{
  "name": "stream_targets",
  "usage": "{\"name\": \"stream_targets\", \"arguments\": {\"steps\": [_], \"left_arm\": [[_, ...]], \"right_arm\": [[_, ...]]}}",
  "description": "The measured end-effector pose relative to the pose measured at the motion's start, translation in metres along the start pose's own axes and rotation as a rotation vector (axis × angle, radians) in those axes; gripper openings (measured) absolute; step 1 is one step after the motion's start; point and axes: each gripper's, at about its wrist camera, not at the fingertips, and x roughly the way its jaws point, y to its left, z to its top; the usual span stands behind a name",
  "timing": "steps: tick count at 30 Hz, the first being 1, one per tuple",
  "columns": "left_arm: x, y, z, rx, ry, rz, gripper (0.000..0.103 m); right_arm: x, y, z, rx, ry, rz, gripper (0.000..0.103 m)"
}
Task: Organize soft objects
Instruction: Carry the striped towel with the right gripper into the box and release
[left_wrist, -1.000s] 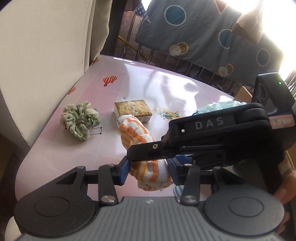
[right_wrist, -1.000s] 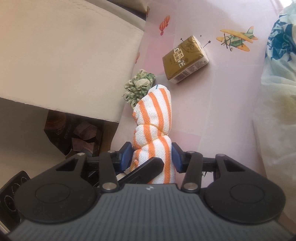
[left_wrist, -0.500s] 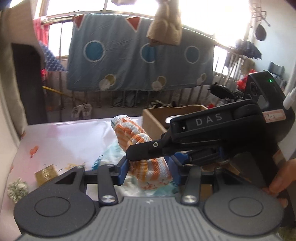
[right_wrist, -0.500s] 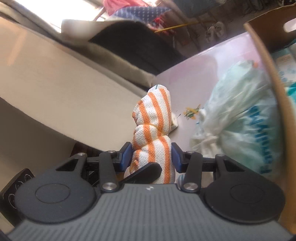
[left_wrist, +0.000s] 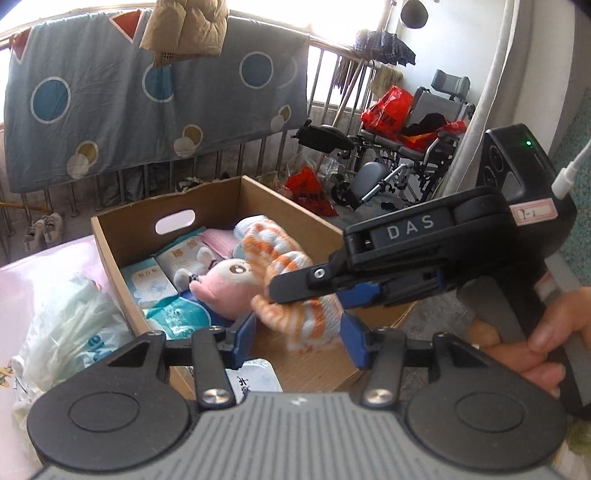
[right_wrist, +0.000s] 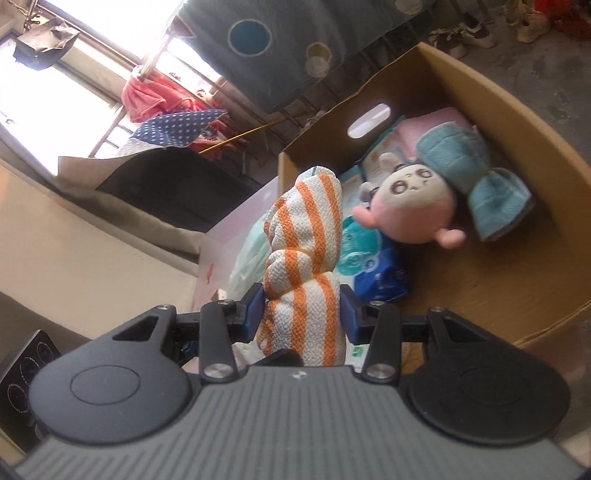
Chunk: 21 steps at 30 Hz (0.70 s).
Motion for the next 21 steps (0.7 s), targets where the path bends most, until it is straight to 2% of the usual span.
{"name": "stream_targets", "arguments": {"steps": [5,13,15,21], "left_arm": [[-0.004,0.016,-0.011,-0.045,0.017,0.047,0.052],[-0.029,0.046,-0.021,-0.111,-0.005,0.114,0.052],[-0.034,0.05,-0.024,-0.12,-0.01,0.126,0.052],[-0.048,0.064,-0.034,-0.143,-0.018,0.146,0.052]], "right_arm": [[0.011,-0.024,0.007,-0.104,0.022,-0.13,0.042],[0.051,-0.02,0.006,-0.357,0.181,-0.266,0.045],[0.055,-0.022,0.008,-0.352,0.192,-0.279,0.047],[0.047,-0.037,0.014,-0.209,0.166,-0.233,0.047]]}}
